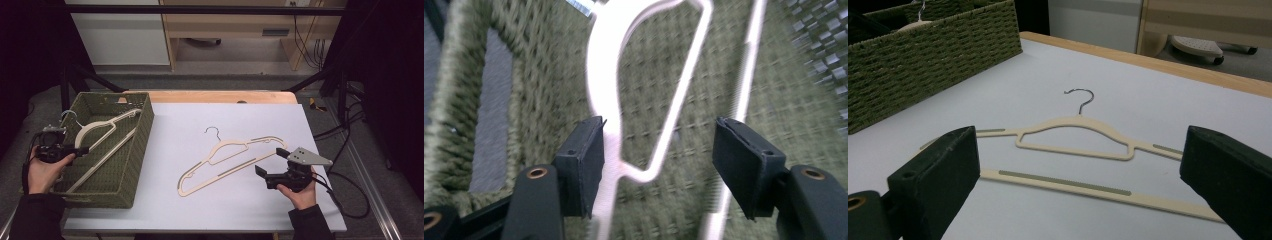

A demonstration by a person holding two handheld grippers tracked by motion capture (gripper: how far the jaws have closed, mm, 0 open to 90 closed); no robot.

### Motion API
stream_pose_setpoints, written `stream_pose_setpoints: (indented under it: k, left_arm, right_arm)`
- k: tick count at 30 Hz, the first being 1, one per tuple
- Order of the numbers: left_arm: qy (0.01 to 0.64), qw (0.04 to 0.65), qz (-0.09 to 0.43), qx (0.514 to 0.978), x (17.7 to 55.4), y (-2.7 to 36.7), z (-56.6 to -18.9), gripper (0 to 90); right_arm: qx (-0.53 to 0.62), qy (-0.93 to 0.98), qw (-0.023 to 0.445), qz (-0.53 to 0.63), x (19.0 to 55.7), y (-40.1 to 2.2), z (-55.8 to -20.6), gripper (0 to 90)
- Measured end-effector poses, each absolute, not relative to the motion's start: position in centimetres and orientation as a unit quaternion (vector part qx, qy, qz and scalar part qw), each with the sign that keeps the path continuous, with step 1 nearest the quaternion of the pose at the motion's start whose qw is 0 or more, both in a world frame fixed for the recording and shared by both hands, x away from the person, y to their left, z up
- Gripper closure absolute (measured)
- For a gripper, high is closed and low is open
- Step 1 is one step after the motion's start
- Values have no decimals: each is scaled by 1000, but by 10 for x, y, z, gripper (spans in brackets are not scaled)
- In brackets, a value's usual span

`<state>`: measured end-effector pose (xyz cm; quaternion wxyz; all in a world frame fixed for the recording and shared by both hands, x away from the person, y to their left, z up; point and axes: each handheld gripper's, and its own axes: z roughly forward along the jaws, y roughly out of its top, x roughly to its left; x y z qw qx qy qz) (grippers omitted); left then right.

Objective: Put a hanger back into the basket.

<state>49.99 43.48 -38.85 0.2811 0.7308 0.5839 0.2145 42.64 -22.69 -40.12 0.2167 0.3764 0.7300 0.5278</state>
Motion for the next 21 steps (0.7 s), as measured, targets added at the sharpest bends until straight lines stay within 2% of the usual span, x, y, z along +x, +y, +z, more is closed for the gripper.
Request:
stream_pose_setpoints:
  k: [10,14,18,21]
  left_arm:
    - [511,373,262,729,481,396,-346,282]
    - [468,418,264,732,471,369,-331,232]
    - [431,460,250,735,462,339,-322,219]
    - [409,475,248,739,457,317,-319,153]
  right_arm:
    - [377,728,216,531,426,-228,-400,31]
    - [379,725,217,532,426,-228,-400,30]
    - [378,725,217,533,426,-229,-399,28]
    - [377,725,218,533,426,-229,-399,28]
